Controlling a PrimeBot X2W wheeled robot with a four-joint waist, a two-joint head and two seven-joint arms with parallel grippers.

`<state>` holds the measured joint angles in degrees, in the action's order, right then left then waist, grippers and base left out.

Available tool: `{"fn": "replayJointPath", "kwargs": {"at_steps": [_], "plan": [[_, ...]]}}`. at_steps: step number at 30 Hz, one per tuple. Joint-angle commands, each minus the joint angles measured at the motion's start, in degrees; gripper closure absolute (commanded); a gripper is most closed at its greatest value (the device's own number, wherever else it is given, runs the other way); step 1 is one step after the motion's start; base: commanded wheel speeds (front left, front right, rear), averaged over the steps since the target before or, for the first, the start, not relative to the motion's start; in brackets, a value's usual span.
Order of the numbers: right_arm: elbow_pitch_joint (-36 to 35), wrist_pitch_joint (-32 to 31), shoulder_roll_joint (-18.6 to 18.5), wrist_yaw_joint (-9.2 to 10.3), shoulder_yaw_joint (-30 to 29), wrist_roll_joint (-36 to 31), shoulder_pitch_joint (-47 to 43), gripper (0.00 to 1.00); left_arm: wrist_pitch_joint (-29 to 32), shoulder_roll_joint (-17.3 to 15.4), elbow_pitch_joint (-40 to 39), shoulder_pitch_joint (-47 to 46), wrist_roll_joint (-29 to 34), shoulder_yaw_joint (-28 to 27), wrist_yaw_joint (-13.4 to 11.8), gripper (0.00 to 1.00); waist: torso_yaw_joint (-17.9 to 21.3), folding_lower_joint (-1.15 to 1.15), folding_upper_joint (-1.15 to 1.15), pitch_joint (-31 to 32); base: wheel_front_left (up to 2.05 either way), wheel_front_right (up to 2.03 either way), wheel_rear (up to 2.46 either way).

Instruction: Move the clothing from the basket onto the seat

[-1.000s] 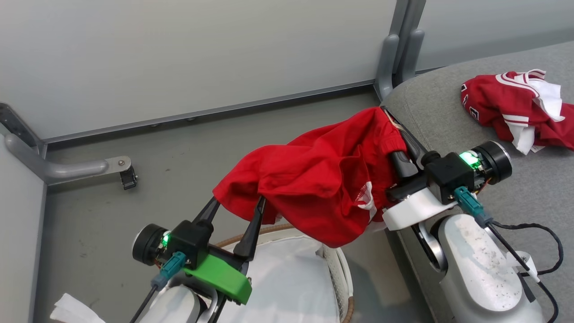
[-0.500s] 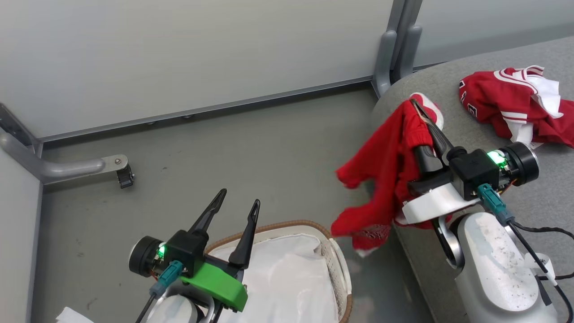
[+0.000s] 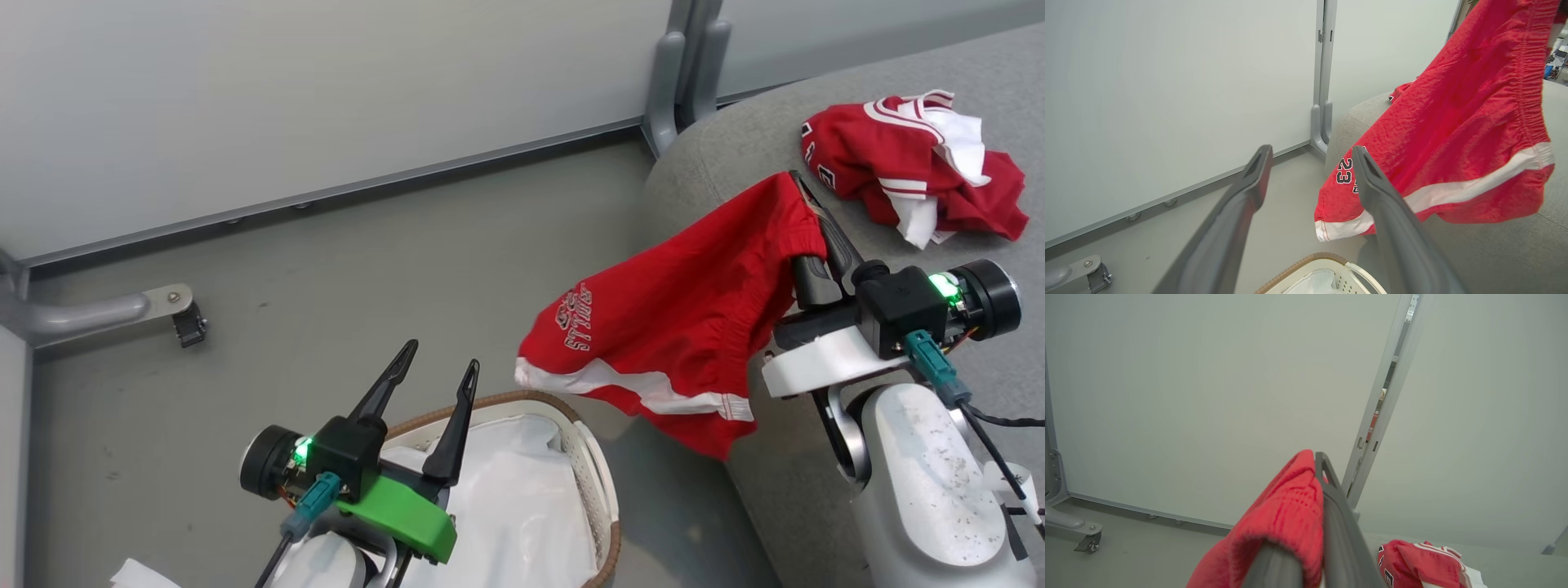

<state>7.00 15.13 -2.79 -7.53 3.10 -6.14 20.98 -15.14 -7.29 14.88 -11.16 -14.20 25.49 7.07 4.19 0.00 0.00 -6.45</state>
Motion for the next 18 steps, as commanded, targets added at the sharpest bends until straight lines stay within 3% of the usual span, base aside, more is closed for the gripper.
{"fn": "replayJointPath", "kwargs": {"at_steps": [1, 18], "plan": [[-0.45, 0.02, -0.20, 0.08, -0.26, 0.20, 0.35, 1.00, 0.00, 0.22, -0.12, 0.12, 0.11, -0.45, 0.23, 0.00, 3.02, 0.00, 0.00, -1.80, 0.00, 0.00, 0.00], [-2.29, 0.02, -0.16, 0.08, -1.56, 3.82, 0.51, 1.00, -0.01, -1.95, 0.51, -4.70, 1.49, 1.76, 0.47, 0.00, 20.03, 0.00, 0.00, -9.15, 0.00, 0.00, 0.00]]}}
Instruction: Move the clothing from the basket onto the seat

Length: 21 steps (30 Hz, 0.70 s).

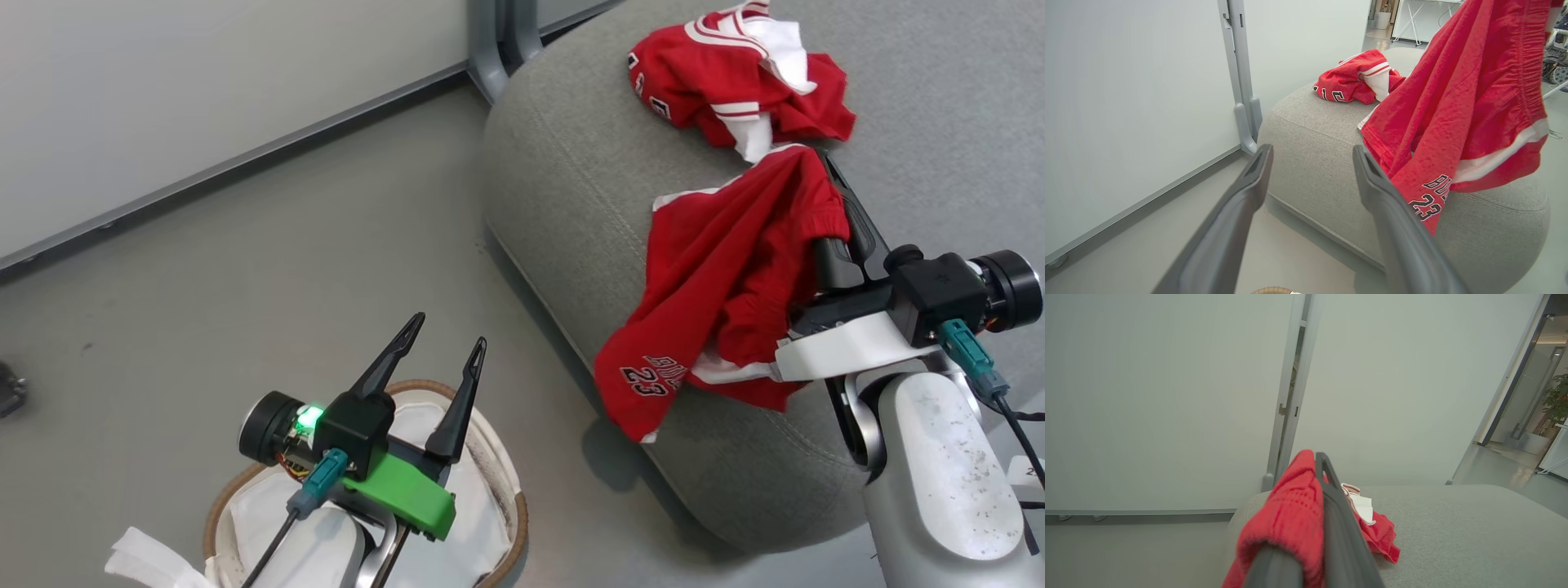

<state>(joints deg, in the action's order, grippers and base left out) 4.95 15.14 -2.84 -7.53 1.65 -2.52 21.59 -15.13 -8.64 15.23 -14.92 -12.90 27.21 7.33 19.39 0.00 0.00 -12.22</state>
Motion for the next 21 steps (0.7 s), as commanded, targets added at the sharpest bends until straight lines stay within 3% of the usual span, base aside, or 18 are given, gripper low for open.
{"fn": "replayJointPath", "kwargs": {"at_steps": [1, 9, 16, 21], "plan": [[-0.31, 0.01, -0.10, 0.08, -0.21, 0.41, -0.10, 1.00, -0.02, -0.74, 0.20, -1.11, 0.09, 0.24, 0.20, 0.00, 5.35, 0.00, 0.00, -3.65, 0.00, 0.00, 0.00], [-0.16, 0.01, -0.10, 0.08, -1.14, 1.82, -0.10, 1.00, -0.02, -1.15, 0.33, -2.24, -0.56, 1.89, 0.19, 0.00, 6.56, 0.00, 0.00, -5.40, 0.00, 0.00, 0.00], [0.83, 0.02, -0.13, 0.08, -2.40, 2.04, 4.59, 1.00, -0.02, -0.94, 0.01, -3.53, -1.45, 3.10, 0.19, 0.00, 3.26, 0.00, 0.00, -7.12, 0.00, 0.00, 0.00], [1.41, 0.02, -0.12, 0.08, -3.60, -0.29, 12.98, 1.00, -0.02, -1.07, -0.46, -4.27, -1.80, 3.73, 0.19, 0.00, -0.09, 0.00, 0.00, -8.92, 0.00, 0.00, 0.00]]}}
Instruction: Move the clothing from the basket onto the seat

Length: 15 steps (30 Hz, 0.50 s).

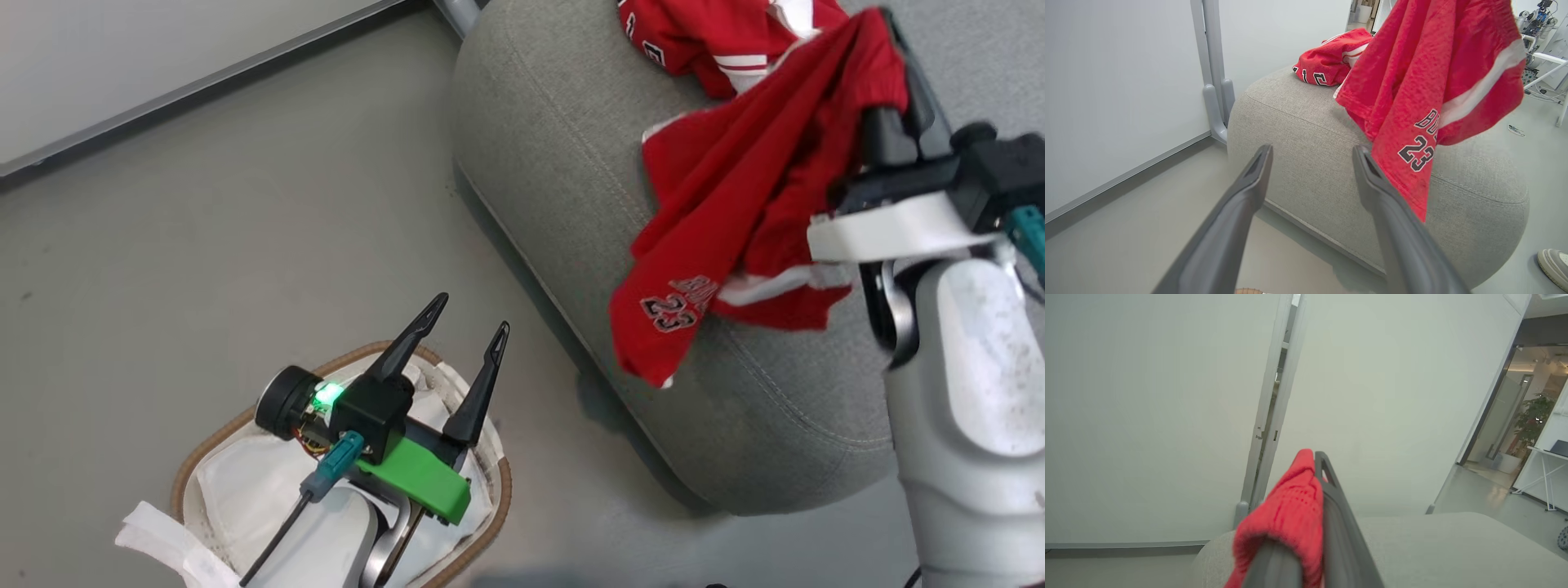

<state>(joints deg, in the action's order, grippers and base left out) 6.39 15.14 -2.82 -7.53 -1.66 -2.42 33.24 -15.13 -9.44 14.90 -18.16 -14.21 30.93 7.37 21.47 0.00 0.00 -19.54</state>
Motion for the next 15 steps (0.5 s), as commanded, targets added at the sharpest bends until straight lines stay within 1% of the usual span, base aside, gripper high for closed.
{"fn": "replayJointPath", "kwargs": {"at_steps": [1, 5, 7, 8, 10, 11, 12, 15], "plan": [[0.11, 0.01, -0.16, 0.08, -0.64, -1.03, 3.15, 1.00, -0.02, -0.29, -0.23, -1.06, -0.59, 0.04, 0.15, 0.00, -2.79, 0.00, 0.00, -1.95, 0.00, 0.00, 0.00], [0.50, 0.01, -0.10, 0.08, -3.57, -4.84, 13.44, 1.00, -0.02, -0.52, -0.84, -1.50, -0.75, -0.08, 0.15, 0.00, -5.94, 0.00, 0.00, -3.66, 0.00, 0.00, 0.00], [1.21, 0.02, -0.71, 0.08, -5.18, -7.27, 18.55, 1.00, -0.02, -0.40, -1.39, -1.83, -0.61, -0.17, 0.15, 0.00, -7.67, 0.00, 0.00, -4.58, 0.00, 0.00, 0.00], [2.06, 0.01, -1.64, 0.08, -6.12, -8.13, 21.36, 1.00, -0.02, -0.27, -1.60, -1.88, -0.56, -0.26, 0.15, 0.00, -8.70, 0.00, 0.00, -5.07, 0.00, 0.00, 0.00], [3.51, 0.01, -4.88, 0.09, -7.60, -10.91, 26.25, 1.00, -0.02, 0.11, -2.12, -1.99, -0.39, -0.12, 0.16, 0.00, -10.71, 0.00, 0.00, -5.94, 0.00, 0.00, 0.00], [4.35, 0.01, -5.99, 0.09, -8.41, -11.56, 28.13, 1.00, -0.02, 0.34, -2.38, -2.13, -0.34, -0.03, 0.16, 0.00, -11.69, 0.00, 0.00, -6.31, 0.00, 0.00, 0.00], [5.72, 0.01, -7.88, 0.08, -9.17, -12.27, 30.31, 1.00, -0.02, 0.58, -2.64, -2.30, -0.34, 0.10, 0.16, 0.00, -12.98, 0.00, 0.00, -6.94, 0.00, 0.00, 0.00], [9.44, 0.00, -12.96, 0.08, -10.54, -13.84, 34.07, 1.00, -0.01, 0.89, -3.36, -2.48, -0.20, -0.31, 0.16, 0.00, -15.58, 0.00, 0.00, -8.47, 0.00, 0.00, 0.00]]}}
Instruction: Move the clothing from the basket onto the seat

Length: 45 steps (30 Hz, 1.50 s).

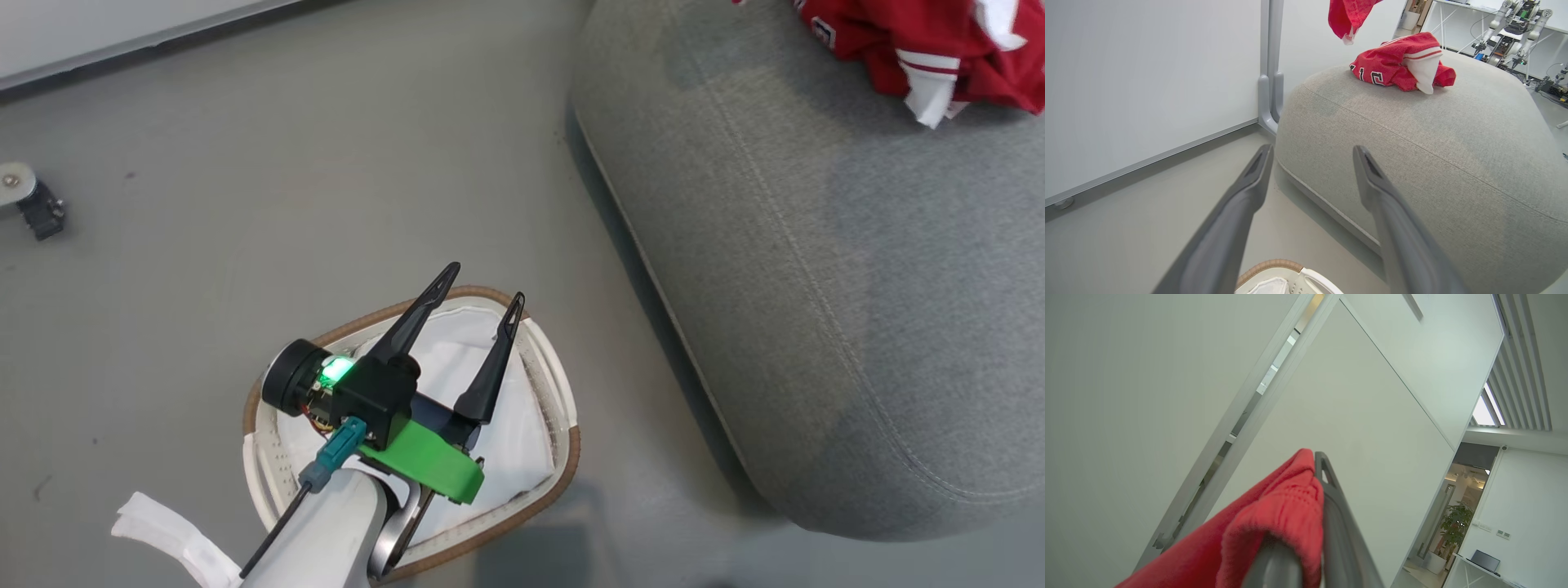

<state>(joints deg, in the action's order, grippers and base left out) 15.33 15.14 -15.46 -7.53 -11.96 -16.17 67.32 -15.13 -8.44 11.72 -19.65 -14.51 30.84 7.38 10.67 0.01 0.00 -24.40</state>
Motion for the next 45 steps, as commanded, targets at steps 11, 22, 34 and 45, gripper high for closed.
{"fn": "replayJointPath", "kwargs": {"at_steps": [11, 22, 34, 45], "plan": [[9.43, 0.02, -10.62, 0.08, -9.75, 0.89, -7.02, 1.00, -0.02, 1.05, -3.13, -2.30, 0.78, -1.08, 0.15, 0.00, -8.88, -0.01, 0.00, -9.93, 0.00, 0.00, 0.00], [12.05, 0.01, -2.99, 0.08, -16.06, -0.43, -20.89, 1.00, -0.01, -0.34, -3.40, -3.84, 1.53, 0.03, 0.15, 0.00, -5.03, -0.01, 0.00, -10.97, 0.00, 0.00, 0.00], [9.51, 0.01, 3.23, 0.09, -15.78, 0.04, -30.19, 0.00, -0.02, -0.65, -2.96, -3.02, 0.99, -0.99, 0.15, 0.00, -2.30, -0.01, 0.00, -6.82, 0.00, 0.00, 0.00], [3.94, 0.01, 5.76, 0.08, -11.70, 1.09, -38.93, 0.00, -0.02, 2.50, -1.29, 1.15, 0.16, -7.28, 0.09, 0.00, -1.93, -0.01, 0.00, 2.82, 0.00, 0.00, 0.00]]}}
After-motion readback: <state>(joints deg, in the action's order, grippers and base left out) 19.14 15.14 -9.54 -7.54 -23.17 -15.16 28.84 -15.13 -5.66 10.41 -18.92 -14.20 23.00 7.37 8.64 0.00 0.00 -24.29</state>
